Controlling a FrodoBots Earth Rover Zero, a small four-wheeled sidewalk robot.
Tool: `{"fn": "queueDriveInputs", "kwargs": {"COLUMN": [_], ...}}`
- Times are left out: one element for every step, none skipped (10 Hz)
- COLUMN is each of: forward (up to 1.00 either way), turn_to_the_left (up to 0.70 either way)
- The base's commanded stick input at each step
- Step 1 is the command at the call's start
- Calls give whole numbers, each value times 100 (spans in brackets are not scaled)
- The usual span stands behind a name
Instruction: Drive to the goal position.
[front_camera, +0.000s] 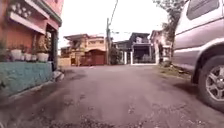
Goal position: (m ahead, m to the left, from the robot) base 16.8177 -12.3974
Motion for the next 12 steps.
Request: {"fn": "queueDriveInputs", "kwargs": {"forward": [85, 85, 85, 85, 85, 85, 85, 85, 85, 85, 85, 85], "turn_to_the_left": [9, 9, 9, 9, 9, 9, 9, -15, -22, -10, 4, 9]}}
